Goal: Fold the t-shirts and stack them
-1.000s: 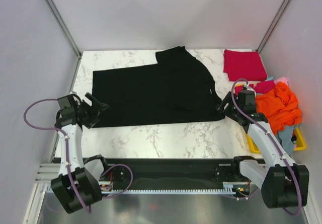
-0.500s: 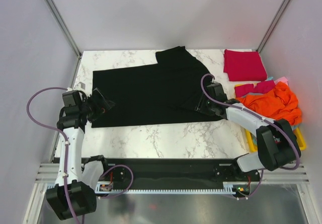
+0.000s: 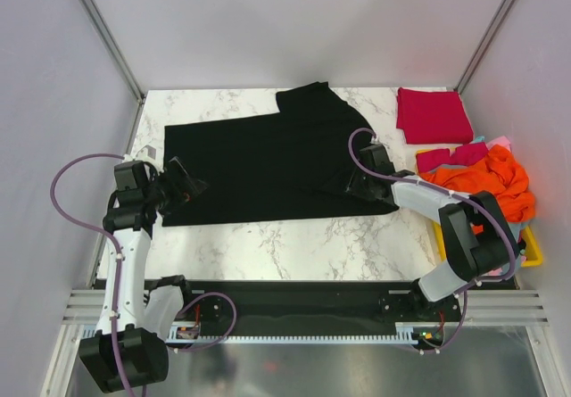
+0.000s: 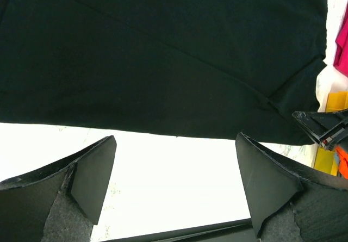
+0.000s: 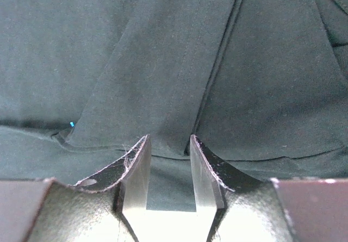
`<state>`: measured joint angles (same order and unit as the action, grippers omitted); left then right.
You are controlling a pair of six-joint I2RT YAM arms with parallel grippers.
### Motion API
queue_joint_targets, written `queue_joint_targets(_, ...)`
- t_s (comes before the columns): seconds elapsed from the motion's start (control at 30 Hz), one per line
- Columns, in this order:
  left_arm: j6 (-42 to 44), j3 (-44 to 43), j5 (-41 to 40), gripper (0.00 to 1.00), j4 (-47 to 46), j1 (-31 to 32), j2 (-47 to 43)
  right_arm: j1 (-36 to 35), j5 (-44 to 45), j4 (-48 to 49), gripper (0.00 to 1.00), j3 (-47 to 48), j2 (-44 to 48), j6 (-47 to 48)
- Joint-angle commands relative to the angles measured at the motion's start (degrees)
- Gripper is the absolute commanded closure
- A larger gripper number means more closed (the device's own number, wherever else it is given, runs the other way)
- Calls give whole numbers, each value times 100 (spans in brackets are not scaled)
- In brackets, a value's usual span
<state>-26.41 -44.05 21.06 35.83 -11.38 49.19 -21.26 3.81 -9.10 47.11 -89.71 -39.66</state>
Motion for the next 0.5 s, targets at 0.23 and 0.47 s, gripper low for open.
queue_joint_targets(0.23, 242, 11, -14, 2, -156, 74, -85, -10, 155, 365, 62, 61, -125, 11)
queue_joint_targets(0.47, 242, 11, -49, 2, -156, 92, -94, -10, 93, 436, 63, -88, -143, -42)
